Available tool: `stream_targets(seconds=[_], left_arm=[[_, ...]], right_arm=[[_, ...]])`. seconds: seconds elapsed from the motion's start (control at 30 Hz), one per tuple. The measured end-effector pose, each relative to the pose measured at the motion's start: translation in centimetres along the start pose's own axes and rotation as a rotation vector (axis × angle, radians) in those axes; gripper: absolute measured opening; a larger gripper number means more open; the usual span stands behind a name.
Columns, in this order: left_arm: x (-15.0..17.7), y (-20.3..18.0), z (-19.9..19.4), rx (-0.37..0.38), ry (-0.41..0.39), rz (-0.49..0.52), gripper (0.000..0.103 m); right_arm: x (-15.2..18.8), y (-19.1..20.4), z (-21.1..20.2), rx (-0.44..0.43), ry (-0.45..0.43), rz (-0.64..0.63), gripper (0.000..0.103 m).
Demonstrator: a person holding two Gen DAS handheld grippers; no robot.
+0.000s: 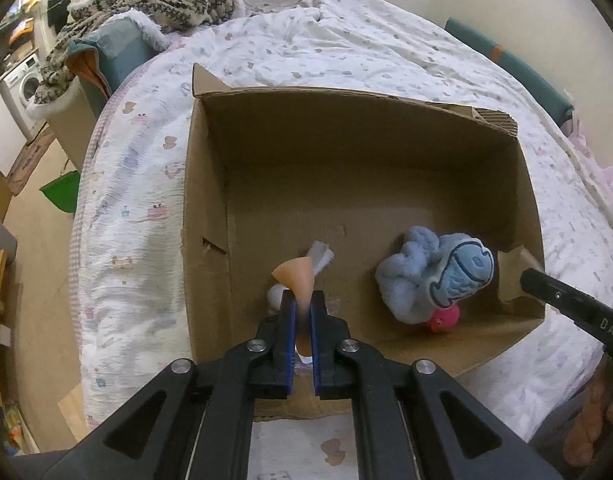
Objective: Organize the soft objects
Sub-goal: 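Carry tan cylinder and beige fabric into the box, then open both tools to drop the items and lift out of the box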
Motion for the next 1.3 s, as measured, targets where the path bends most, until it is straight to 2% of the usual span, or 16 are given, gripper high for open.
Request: stream_targets(seconds=[0.27,0.4,0.57,0.63,0.67,0.7,0.73,0.77,0.8,0.83,1.3], left_arm=[[0.2,-0.5,-0.2,0.015,0.002,-0.001,0.007],[0.2,-0.7,-0.3,0.015,-0.001,0.001,0.013],[0.2,-0.9,-0.4,0.014,-0.001,0.01,0.019],[0.2,-0.9,-0.4,0.012,0.0,0.008,0.022],[0.2,-0.9,-0.3,0.012,0.0,0.007,0.024],[0.2,-0.8,-0.4,0.007,-0.001,0.002,0.032],[0.1,-0.8,-0.5,0.001,-0.004,-0.001,0.044],[0.1,-0.8,-0.6,-0.006,-0.011,-0.003,0.052],[0.0,-0.7,-0.8,-0.02,-0.023,-0.005,0.065],[-0.1,-0.6,-0.9,-0.027,-0.032,-0.006,0.068],[-0.8,-0.5,-1.7,-0.045,-0.061,0.0,0.068]], right_arm=[[0.0,0.3,0.1,-0.019,0.003,-0.002,0.012],[-0.1,0.2,0.0,-0.026,-0.005,0.014,0.02],[-0.4,0.3,-0.3,-0.03,-0.017,0.017,0.025],[-0.5,0.4,-0.4,-0.034,-0.023,0.018,0.036],[-0.5,0.5,-0.4,-0.04,-0.027,0.02,0.055],[-0.6,0.5,-0.5,-0.043,-0.033,0.024,0.073],[-0.6,0.5,-0.6,-0.042,-0.04,0.026,0.076],[-0.7,0.5,-0.6,-0.041,-0.04,0.024,0.076],[-0.7,0.5,-0.5,-0.043,-0.035,0.021,0.076],[-0.7,0.5,-0.4,-0.044,-0.03,0.022,0.076],[-0.9,-0.1,-0.8,-0.027,-0.044,0.052,0.076]])
Point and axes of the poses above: each gripper's, at about its wrist camera, not at the fingertips, and z roughly the way its jaws point, y to its left, x to its underside, the point moved 9 cm from there along z, roughly the way its jaws point, and after that the axes turned 5 degrees about -y, right-handed, at the moved point
